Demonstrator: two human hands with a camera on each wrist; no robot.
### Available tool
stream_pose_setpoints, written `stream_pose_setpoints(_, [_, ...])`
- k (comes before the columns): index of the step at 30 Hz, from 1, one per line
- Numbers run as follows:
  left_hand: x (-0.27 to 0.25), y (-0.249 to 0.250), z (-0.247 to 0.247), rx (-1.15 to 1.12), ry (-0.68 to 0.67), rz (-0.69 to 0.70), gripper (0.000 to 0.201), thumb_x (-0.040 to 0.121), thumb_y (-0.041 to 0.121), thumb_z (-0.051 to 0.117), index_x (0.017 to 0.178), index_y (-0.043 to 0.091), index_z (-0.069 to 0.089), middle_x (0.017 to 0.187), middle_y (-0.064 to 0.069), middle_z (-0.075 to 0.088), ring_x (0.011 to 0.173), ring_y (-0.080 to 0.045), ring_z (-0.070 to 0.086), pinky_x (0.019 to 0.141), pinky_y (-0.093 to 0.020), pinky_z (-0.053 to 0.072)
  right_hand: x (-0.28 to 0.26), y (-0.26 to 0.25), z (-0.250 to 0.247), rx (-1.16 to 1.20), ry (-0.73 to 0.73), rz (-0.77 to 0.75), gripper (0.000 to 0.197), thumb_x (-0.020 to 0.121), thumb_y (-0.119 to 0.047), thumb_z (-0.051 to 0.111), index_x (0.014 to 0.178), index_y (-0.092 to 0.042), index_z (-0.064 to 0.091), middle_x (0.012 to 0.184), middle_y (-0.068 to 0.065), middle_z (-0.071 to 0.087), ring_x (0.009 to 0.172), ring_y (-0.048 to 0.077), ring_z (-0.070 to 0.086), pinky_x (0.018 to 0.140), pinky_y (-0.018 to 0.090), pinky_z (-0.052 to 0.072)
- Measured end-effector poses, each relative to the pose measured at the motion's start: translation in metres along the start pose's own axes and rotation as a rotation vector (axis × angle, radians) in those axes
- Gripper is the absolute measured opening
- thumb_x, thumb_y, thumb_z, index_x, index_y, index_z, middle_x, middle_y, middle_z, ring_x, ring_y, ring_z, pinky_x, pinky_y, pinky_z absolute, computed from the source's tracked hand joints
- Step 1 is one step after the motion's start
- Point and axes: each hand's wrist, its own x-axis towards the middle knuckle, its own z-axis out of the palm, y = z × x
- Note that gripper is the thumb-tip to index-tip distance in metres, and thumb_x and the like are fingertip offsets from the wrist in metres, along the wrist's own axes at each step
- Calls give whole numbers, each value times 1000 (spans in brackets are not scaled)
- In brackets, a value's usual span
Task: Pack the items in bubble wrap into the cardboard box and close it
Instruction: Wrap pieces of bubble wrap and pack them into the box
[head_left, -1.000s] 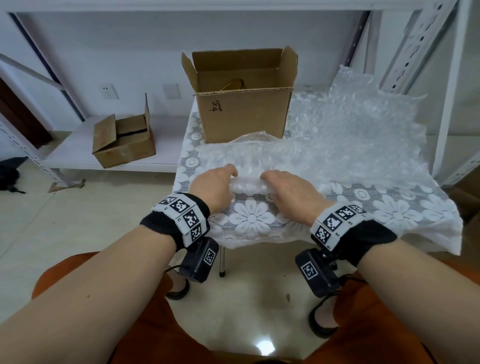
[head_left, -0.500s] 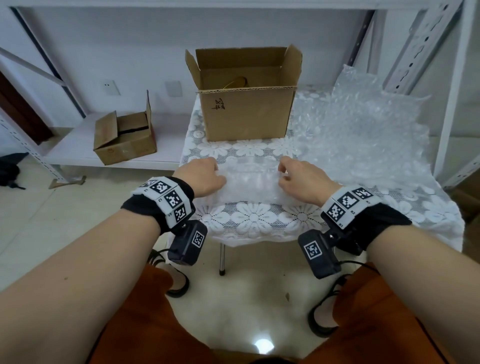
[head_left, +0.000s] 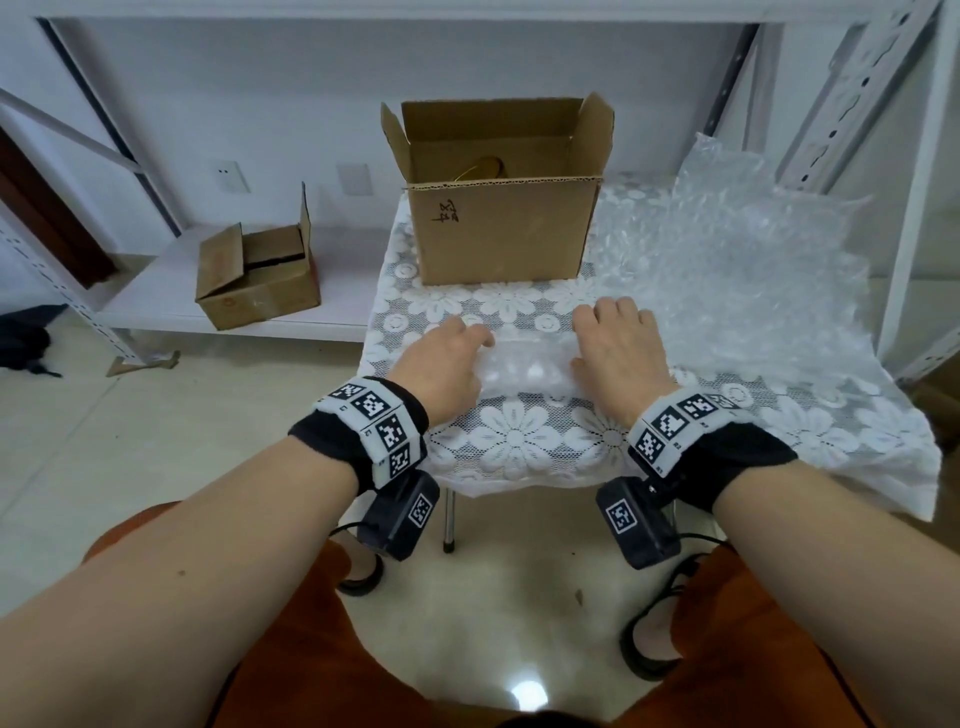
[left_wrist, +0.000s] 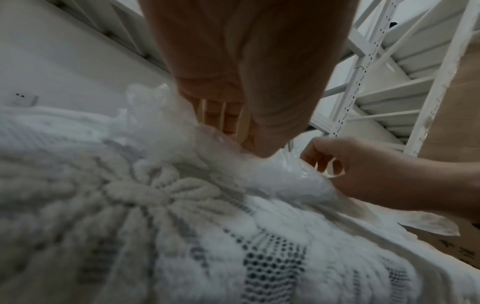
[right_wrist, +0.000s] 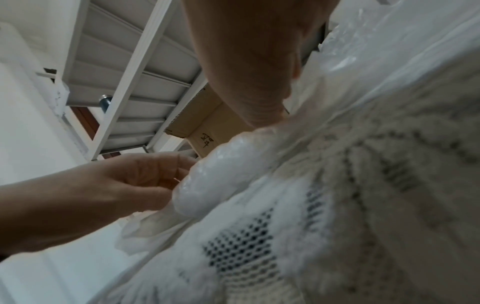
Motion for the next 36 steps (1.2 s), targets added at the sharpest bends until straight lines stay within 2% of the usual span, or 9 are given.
stream_pose_setpoints(3, [0,3,-3,32,-114,-43,53,88,21,51,139,22,39,131,-7,45,117,-24,50,92,-32,41,-4,-6,-3,99,82,-153,20,84,2,55,101,-7,54,98,9,56,86,24,45,75,32,39])
stream_pose_setpoints(8, [2,4,-7,106,-339,-72,77,89,35,54,151,25,10,152,-9,30,132,-28,39,108,-38,32,-14,-18,-3,365,-154,-184,41,95,-38,45,127,-12,43,122,5,50,107,21,49,88,33,43])
stream_pose_setpoints(12, [4,-8,4,177,-368,-68,90,85,31,55,152,16,-3,158,-9,19,144,-23,19,120,-36,8,-13,-15,5,267,-275,-164,47,92,-21,44,138,-12,33,136,8,47,124,25,46,110,40,30])
stream_pose_setpoints(17, [12,-12,10,211,-344,-134,78,92,41,46,152,14,6,159,-8,13,146,-24,14,119,-39,6,-8,-15,6,286,-404,-86,62,94,-22,45,149,-16,17,153,10,28,142,28,23,118,47,16])
stream_pose_setpoints(20, [12,-15,11,184,-283,-142,70,92,26,48,151,15,13,158,-5,20,144,-22,22,118,-38,10,-6,-8,9,282,-381,-38,62,92,-22,52,146,-12,24,150,10,33,137,30,30,112,43,29])
stream_pose_setpoints(24, [7,-18,8,68,-121,-176,54,86,1,47,139,13,41,135,-8,52,120,-26,50,102,-35,38,-1,-1,11,300,-269,47,37,89,-4,47,126,-5,49,126,10,51,115,26,43,97,34,40])
stream_pose_setpoints(29, [8,-8,-16,-287,77,-289,51,90,-3,39,138,16,45,127,-13,59,113,-28,55,96,-36,45,11,-8,-10,982,-306,396,15,98,-12,44,100,-7,59,88,6,61,73,16,56,55,18,41])
stream_pose_setpoints(32, [8,3,-25,-649,179,-339,62,93,-4,32,149,20,25,148,-6,37,110,-19,54,87,-28,48,15,-16,-22,1269,-258,605,26,98,-8,37,102,3,60,88,13,58,78,23,56,56,23,41])
stream_pose_setpoints(36, [0,20,-29,-1022,102,-356,60,97,-3,34,148,27,23,134,2,38,88,-36,67,78,-50,56,14,-24,-33,1623,-269,801,23,94,-4,36,92,-1,58,87,13,59,81,29,60,65,33,45])
